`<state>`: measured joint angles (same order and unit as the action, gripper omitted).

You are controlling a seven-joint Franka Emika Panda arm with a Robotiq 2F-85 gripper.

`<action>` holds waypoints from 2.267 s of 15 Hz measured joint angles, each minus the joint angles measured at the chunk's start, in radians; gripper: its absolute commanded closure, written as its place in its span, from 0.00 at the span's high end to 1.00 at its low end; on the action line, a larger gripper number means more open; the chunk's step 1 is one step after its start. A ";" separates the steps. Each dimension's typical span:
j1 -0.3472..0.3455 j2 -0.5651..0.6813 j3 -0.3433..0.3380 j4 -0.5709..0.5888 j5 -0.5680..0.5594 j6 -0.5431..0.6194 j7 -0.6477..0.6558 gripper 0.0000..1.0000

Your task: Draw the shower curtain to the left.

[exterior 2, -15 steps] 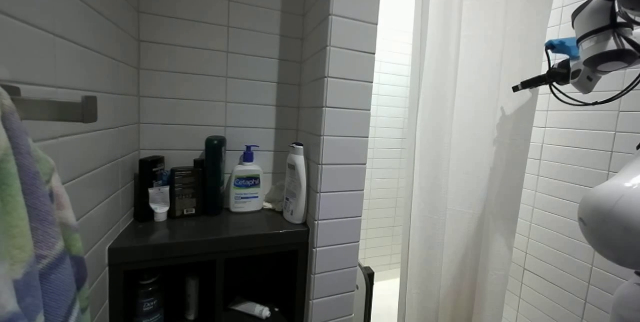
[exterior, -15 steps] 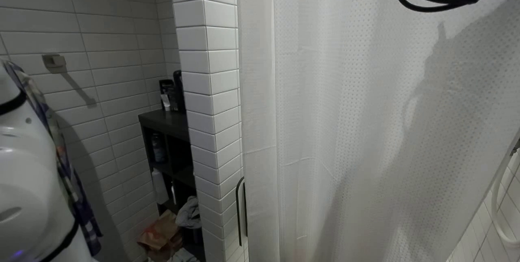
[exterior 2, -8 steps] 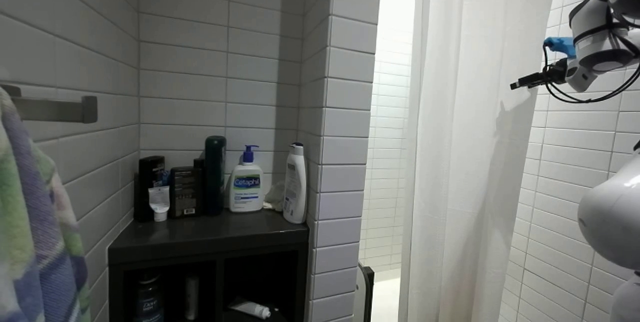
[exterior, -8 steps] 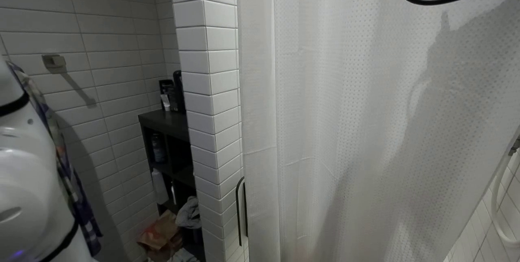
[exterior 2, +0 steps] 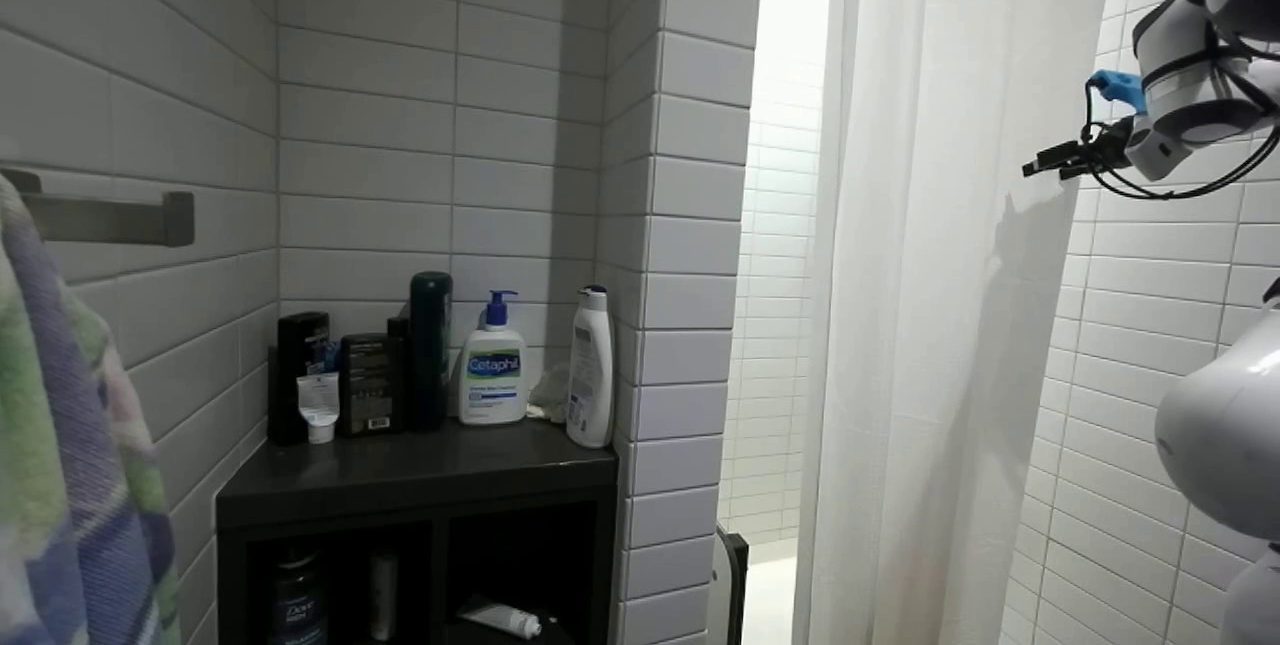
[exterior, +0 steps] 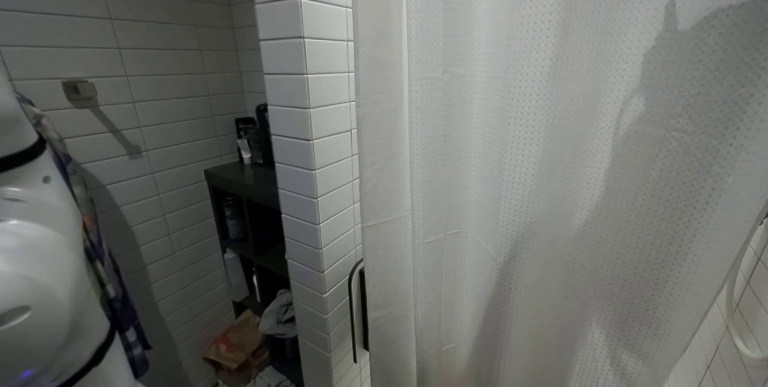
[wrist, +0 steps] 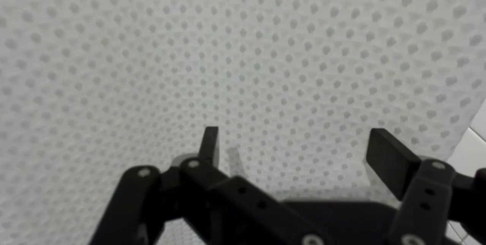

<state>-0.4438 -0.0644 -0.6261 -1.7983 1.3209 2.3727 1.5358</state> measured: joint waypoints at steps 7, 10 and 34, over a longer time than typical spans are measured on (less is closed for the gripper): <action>0.000 0.051 0.017 0.027 -0.014 0.181 0.122 1.00; 0.000 0.068 0.025 0.036 -0.028 0.241 0.152 1.00; -0.011 0.111 0.041 0.062 -0.178 0.281 0.229 0.14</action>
<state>-0.4548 0.0467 -0.5847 -1.7360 1.1433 2.6534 1.7650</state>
